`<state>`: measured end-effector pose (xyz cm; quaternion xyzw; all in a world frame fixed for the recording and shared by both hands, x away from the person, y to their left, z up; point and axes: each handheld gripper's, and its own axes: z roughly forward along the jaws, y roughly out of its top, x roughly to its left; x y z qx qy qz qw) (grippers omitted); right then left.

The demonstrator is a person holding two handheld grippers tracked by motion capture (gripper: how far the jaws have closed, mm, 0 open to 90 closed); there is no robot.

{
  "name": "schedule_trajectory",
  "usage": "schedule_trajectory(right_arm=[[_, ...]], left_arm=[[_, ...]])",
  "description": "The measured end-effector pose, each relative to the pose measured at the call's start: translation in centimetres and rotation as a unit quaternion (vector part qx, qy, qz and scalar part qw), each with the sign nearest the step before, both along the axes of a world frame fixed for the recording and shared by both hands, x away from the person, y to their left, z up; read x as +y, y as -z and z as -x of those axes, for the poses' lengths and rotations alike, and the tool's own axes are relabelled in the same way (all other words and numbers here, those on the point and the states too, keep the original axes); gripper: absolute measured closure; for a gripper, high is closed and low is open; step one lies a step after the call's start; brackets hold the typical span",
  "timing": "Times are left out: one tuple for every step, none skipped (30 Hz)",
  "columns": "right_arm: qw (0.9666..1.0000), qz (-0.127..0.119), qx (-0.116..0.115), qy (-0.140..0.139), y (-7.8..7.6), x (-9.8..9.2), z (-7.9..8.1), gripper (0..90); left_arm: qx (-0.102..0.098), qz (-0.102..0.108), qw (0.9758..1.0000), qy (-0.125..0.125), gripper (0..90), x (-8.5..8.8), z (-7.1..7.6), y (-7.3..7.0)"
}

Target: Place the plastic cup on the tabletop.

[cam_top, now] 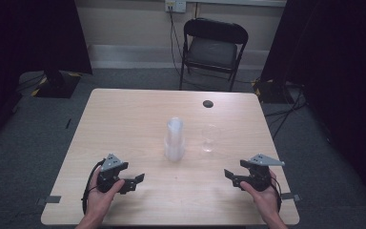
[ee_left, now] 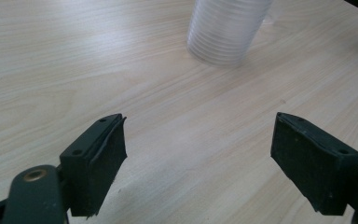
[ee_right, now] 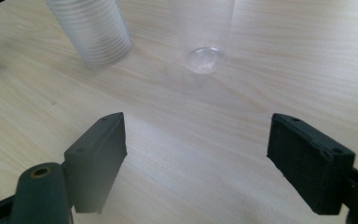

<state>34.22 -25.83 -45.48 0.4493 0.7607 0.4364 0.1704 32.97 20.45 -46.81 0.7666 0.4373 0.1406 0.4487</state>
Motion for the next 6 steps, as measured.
schedule_trajectory(right_arm=[[0.9999,-0.009,0.008,0.004,0.43,-0.19,0.34,19.0],[0.9999,-0.009,0.008,0.004,0.43,-0.19,0.34,19.0],[0.9999,0.001,0.013,0.007,0.7,-0.16,0.58,19.0],[0.9999,0.001,0.013,0.007,0.7,-0.16,0.58,19.0],[0.9999,0.003,0.014,0.009,0.76,-0.13,0.6,19.0],[0.9998,0.005,0.014,0.01,0.87,-0.1,0.55,19.0]], left_arm=[[-0.001,-0.001,1.0,0.0,17.3,0.04,0.03,-0.06],[-0.003,0.002,1.0,-0.002,17.3,0.05,0.06,-0.11],[-0.004,0.002,1.0,-0.001,17.2,0.1,0.05,-0.13],[-0.004,0.002,1.0,-0.001,17.2,0.1,0.05,-0.13],[-0.003,0.001,1.0,-0.001,17.2,0.14,0.0,-0.09],[-0.001,0.001,1.0,-0.004,17.2,0.15,-0.03,-0.03]])
